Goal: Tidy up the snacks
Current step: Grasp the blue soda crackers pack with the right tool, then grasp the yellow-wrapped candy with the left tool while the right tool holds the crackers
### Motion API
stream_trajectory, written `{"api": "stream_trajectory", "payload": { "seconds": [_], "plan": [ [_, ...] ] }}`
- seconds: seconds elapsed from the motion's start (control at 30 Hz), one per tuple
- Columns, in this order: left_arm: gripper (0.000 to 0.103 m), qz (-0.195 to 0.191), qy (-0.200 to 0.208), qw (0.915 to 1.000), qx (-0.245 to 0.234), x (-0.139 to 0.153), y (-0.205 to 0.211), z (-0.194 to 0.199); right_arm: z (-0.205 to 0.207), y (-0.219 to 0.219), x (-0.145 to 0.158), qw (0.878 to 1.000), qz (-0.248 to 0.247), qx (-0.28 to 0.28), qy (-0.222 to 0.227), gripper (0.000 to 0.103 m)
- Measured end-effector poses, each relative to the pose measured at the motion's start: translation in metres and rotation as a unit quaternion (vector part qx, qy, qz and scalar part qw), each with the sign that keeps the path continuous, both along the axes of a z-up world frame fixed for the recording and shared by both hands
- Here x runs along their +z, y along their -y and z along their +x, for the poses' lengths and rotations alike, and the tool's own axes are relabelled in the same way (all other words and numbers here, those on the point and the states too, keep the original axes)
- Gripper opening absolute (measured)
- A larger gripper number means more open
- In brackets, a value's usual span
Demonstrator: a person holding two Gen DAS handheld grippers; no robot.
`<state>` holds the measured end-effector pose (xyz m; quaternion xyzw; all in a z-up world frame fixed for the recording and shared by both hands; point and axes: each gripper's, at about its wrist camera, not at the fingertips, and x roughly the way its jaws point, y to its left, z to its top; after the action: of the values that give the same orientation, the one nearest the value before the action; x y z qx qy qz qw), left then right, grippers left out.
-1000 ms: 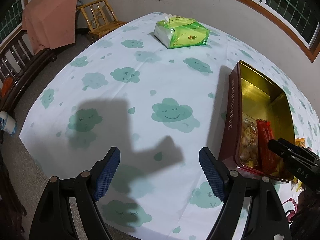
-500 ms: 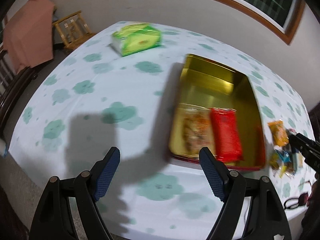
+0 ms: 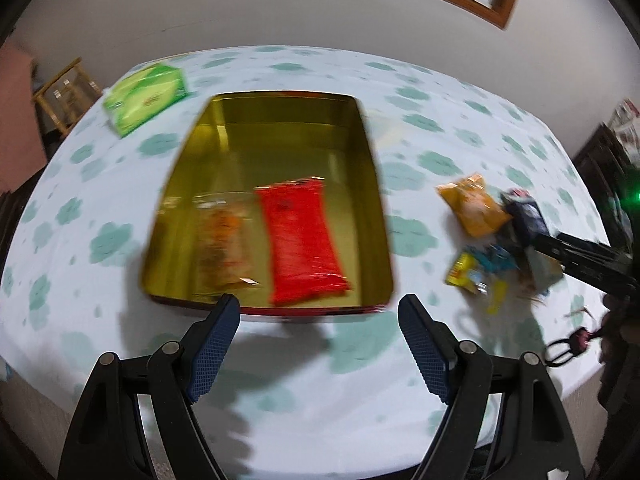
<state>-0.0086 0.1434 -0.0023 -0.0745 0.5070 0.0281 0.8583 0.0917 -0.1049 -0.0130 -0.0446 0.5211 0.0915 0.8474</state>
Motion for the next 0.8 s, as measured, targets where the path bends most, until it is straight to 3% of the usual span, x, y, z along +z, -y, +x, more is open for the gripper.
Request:
{"api": "stream_trajectory", "payload": {
  "seconds": [0.33, 0.43, 0.57, 0.8],
  "plan": [
    [0.079, 0.007, -0.014, 0.9987, -0.048, -0.005, 0.056, 0.008, 0.006, -0.005, -0.020, 1.000, 0.002, 0.015, -0.008, 0.058],
    [0.079, 0.007, -0.021, 0.9980, -0.060, -0.008, 0.069, 0.011, 0.005, -0.004, -0.020, 1.000, -0.002, 0.020, -0.002, 0.051],
    [0.079, 0.004, -0.030, 0.9972, -0.069, -0.013, 0.082, 0.015, 0.001, 0.002, -0.018, 1.000, 0.006, 0.025, 0.008, 0.051],
    [0.078, -0.040, -0.053, 0.9956, -0.066, -0.022, 0.102, 0.029, -0.009, 0.038, -0.002, 0.999, 0.024, -0.003, 0.044, 0.051]
  ]
}}
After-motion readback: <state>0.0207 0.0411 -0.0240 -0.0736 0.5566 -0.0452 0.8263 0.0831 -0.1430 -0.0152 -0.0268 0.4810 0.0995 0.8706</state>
